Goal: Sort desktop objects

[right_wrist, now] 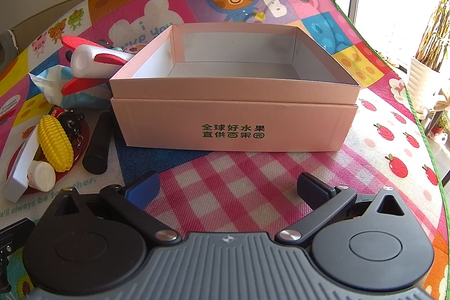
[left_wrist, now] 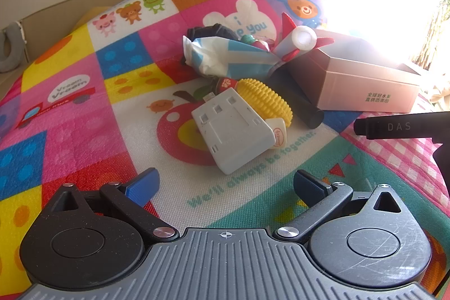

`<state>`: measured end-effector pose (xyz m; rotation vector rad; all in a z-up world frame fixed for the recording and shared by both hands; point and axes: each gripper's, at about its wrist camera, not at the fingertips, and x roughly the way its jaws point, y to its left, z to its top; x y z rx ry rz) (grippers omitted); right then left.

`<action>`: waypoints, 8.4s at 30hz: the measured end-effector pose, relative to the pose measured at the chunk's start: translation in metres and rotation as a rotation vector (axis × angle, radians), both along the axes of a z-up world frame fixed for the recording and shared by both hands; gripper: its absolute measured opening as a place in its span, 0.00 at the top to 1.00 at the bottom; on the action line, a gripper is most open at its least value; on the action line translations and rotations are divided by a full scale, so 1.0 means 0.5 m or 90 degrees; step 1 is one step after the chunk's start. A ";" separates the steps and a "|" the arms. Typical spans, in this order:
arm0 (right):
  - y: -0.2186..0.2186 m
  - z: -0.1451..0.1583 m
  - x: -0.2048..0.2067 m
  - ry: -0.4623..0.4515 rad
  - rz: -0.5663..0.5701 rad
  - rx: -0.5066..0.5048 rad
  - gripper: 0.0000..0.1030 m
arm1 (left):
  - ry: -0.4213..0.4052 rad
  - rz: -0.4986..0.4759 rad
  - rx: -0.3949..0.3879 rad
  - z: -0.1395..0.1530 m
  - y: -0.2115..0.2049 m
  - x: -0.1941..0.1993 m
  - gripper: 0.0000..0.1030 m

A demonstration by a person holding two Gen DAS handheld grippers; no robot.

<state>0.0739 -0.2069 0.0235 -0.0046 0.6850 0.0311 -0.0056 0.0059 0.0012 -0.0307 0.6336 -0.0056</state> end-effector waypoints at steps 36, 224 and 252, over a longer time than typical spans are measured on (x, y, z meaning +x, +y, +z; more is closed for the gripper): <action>0.009 0.010 -0.039 0.050 0.035 -0.005 0.00 | -0.004 -0.001 -0.007 -0.001 0.003 -0.002 0.00; 0.029 0.027 -0.233 0.002 0.192 0.004 0.34 | 0.034 -0.049 0.021 0.002 0.001 -0.053 0.00; 0.012 0.034 -0.236 -0.011 0.201 0.005 0.33 | 0.022 -0.043 0.023 0.004 0.005 -0.055 0.00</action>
